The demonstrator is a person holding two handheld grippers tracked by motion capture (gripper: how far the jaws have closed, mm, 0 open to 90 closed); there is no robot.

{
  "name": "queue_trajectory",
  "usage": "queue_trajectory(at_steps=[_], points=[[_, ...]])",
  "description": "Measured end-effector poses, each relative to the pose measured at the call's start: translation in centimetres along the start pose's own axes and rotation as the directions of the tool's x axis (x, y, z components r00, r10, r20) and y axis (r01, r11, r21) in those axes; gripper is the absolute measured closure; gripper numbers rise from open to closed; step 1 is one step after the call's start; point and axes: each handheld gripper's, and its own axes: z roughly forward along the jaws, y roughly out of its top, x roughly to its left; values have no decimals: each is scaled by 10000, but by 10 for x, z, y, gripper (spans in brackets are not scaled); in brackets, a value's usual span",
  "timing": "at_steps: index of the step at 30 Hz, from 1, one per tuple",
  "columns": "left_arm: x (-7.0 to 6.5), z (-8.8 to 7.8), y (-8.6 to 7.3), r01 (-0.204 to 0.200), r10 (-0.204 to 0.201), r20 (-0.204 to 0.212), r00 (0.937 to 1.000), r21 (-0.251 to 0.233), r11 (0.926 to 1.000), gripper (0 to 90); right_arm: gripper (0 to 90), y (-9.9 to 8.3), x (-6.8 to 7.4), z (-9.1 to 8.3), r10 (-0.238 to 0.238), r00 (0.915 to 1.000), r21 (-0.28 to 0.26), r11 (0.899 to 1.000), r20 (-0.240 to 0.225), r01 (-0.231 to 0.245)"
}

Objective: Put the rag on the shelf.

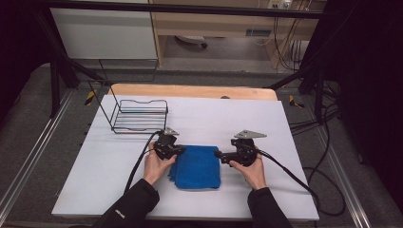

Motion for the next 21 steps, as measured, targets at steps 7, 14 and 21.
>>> queue_trajectory(at_steps=[7,14,21], points=[[-1,0,-1,-227,227,-59,9997,-86,9997,832,344,-2,-7,28,135,9985,767,9969,530,-175],[-1,0,-1,-371,370,-69,9993,-110,9993,830,587,-6,-7,33,119,9993,1099,9938,367,-159],[-1,0,-2,-491,490,-41,9988,-126,9987,828,796,-7,-4,34,403,9992,1378,9897,-38,-394]])
